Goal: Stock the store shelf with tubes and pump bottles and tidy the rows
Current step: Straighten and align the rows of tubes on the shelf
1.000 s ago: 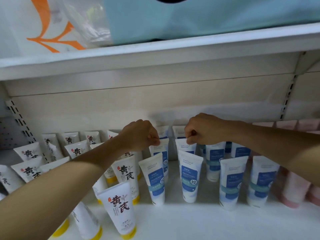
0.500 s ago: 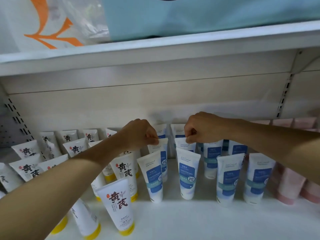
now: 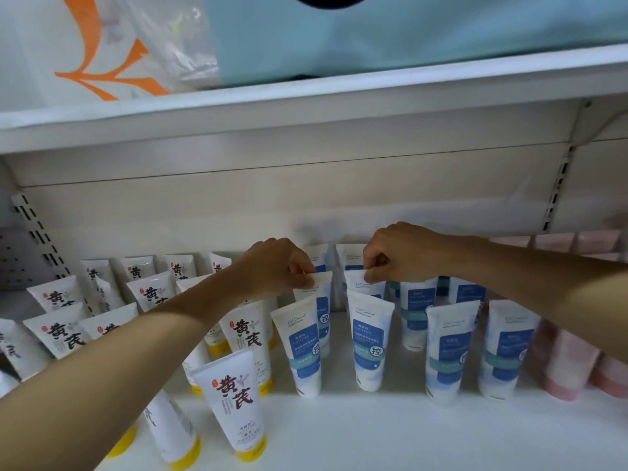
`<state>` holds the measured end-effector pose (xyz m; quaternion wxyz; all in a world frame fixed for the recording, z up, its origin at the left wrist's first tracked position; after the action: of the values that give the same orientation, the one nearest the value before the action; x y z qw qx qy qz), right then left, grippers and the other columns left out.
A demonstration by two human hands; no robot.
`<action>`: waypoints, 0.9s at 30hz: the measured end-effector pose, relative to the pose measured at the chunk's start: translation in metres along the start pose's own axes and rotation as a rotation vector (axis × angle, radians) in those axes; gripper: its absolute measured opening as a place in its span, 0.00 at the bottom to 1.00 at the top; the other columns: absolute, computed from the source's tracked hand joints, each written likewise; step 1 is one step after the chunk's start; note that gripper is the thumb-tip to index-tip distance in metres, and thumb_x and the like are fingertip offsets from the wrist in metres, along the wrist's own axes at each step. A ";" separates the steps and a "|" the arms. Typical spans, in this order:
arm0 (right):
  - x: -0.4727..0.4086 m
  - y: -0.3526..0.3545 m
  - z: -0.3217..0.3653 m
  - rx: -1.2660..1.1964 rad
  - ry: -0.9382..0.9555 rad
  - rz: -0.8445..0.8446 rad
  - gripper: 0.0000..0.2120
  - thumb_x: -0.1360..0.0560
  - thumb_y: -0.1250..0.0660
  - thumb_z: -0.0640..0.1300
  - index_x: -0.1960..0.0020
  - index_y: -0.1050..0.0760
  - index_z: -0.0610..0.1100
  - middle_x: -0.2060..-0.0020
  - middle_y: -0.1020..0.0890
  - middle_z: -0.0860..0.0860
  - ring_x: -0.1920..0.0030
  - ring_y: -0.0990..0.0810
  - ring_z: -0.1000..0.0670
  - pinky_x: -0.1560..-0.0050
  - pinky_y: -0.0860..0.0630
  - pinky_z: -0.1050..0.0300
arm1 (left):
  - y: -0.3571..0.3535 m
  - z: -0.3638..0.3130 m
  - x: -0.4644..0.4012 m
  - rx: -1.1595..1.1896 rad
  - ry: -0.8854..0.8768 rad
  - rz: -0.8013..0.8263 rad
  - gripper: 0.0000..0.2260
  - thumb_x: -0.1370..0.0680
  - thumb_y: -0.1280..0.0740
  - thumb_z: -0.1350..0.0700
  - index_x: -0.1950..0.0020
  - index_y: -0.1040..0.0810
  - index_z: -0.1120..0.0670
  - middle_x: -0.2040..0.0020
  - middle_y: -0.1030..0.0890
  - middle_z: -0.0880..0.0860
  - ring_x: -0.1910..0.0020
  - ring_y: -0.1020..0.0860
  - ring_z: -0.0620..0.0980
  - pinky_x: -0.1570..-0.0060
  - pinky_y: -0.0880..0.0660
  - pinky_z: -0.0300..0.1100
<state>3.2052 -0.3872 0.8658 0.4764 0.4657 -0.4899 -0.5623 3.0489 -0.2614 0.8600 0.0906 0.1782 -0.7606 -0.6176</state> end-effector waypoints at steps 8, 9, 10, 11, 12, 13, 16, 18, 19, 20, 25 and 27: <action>0.002 0.000 0.001 -0.013 0.005 -0.011 0.09 0.23 0.33 0.52 0.56 0.19 0.48 0.63 0.18 0.54 0.63 0.20 0.53 0.58 0.24 0.58 | 0.001 -0.001 0.002 0.018 0.022 -0.016 0.09 0.24 0.29 0.49 0.46 0.16 0.49 0.51 0.15 0.45 0.55 0.20 0.42 0.48 0.24 0.43; 0.002 0.000 0.001 -0.014 0.002 -0.012 0.09 0.23 0.33 0.52 0.55 0.19 0.48 0.63 0.18 0.54 0.63 0.20 0.54 0.58 0.24 0.58 | 0.000 -0.001 0.002 0.014 0.023 -0.017 0.09 0.24 0.30 0.49 0.46 0.16 0.49 0.51 0.15 0.45 0.56 0.20 0.42 0.48 0.24 0.44; 0.002 0.000 0.001 -0.014 -0.001 -0.014 0.09 0.23 0.33 0.52 0.54 0.18 0.48 0.63 0.17 0.54 0.63 0.20 0.54 0.58 0.24 0.58 | 0.000 -0.001 0.003 0.012 0.024 -0.019 0.09 0.24 0.30 0.48 0.46 0.16 0.49 0.51 0.15 0.45 0.56 0.20 0.42 0.48 0.24 0.44; 0.003 0.001 0.001 -0.012 -0.004 -0.017 0.10 0.23 0.33 0.52 0.54 0.18 0.47 0.62 0.17 0.54 0.62 0.20 0.54 0.58 0.24 0.58 | 0.000 -0.001 0.003 0.014 0.028 -0.020 0.10 0.24 0.30 0.48 0.46 0.17 0.49 0.50 0.15 0.45 0.55 0.20 0.42 0.48 0.24 0.44; 0.003 0.001 0.001 -0.008 -0.007 -0.018 0.10 0.23 0.33 0.52 0.53 0.18 0.47 0.62 0.17 0.54 0.62 0.20 0.54 0.58 0.24 0.58 | 0.001 0.000 0.004 0.019 0.032 -0.023 0.10 0.24 0.30 0.47 0.46 0.17 0.49 0.50 0.15 0.45 0.55 0.20 0.42 0.48 0.23 0.44; 0.004 0.001 0.001 -0.005 -0.009 -0.019 0.10 0.23 0.33 0.52 0.52 0.18 0.47 0.61 0.17 0.54 0.61 0.20 0.53 0.57 0.24 0.58 | 0.001 0.001 0.004 0.027 0.037 -0.028 0.10 0.25 0.30 0.47 0.46 0.17 0.48 0.49 0.15 0.45 0.55 0.20 0.42 0.47 0.23 0.44; 0.007 0.003 0.003 -0.024 -0.006 -0.026 0.09 0.23 0.34 0.52 0.51 0.18 0.49 0.58 0.17 0.55 0.59 0.20 0.54 0.53 0.22 0.56 | 0.003 0.001 0.006 0.068 0.045 -0.059 0.10 0.24 0.30 0.48 0.45 0.17 0.49 0.48 0.16 0.45 0.54 0.21 0.41 0.47 0.24 0.42; 0.008 0.005 0.005 -0.037 -0.003 -0.038 0.08 0.23 0.33 0.52 0.50 0.19 0.50 0.56 0.17 0.55 0.57 0.20 0.54 0.50 0.22 0.53 | 0.006 0.001 0.009 0.105 0.058 -0.120 0.11 0.24 0.30 0.47 0.44 0.19 0.47 0.47 0.19 0.44 0.54 0.23 0.42 0.48 0.26 0.41; 0.009 0.006 0.006 -0.045 -0.001 -0.049 0.08 0.24 0.33 0.52 0.49 0.19 0.50 0.55 0.17 0.55 0.56 0.20 0.54 0.49 0.22 0.52 | 0.009 0.001 0.011 0.122 0.064 -0.164 0.11 0.25 0.30 0.47 0.43 0.20 0.46 0.46 0.21 0.44 0.53 0.24 0.42 0.50 0.27 0.40; 0.010 0.008 0.007 -0.056 0.000 -0.064 0.08 0.24 0.33 0.52 0.49 0.19 0.51 0.55 0.17 0.55 0.55 0.20 0.54 0.48 0.22 0.51 | 0.012 0.000 0.014 0.141 0.067 -0.209 0.12 0.25 0.30 0.46 0.42 0.22 0.45 0.46 0.24 0.43 0.53 0.24 0.42 0.53 0.28 0.38; 0.022 0.023 0.020 -0.139 0.039 -0.172 0.09 0.24 0.32 0.49 0.47 0.18 0.48 0.55 0.19 0.56 0.55 0.21 0.56 0.49 0.22 0.53 | 0.028 -0.001 0.035 0.200 0.054 -0.343 0.15 0.25 0.30 0.46 0.40 0.26 0.42 0.46 0.26 0.42 0.52 0.25 0.41 0.56 0.28 0.35; 0.028 0.026 0.027 -0.143 0.065 -0.191 0.08 0.24 0.32 0.49 0.48 0.18 0.48 0.56 0.19 0.57 0.56 0.21 0.56 0.50 0.23 0.55 | 0.034 -0.001 0.044 0.208 0.065 -0.317 0.12 0.25 0.31 0.46 0.42 0.25 0.42 0.48 0.24 0.41 0.53 0.25 0.41 0.57 0.26 0.37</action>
<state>3.1771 -0.4136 0.8927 0.4683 0.4929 -0.3862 -0.6234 3.0033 -0.2737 0.8898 -0.0024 0.3239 -0.7796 -0.5360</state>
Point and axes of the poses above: each hand's wrist, its own x-axis away from the middle knuckle, its own y-axis out of the back of the hand, z = x × y, the point moved 4 cm from there along -x, towards the middle knuckle
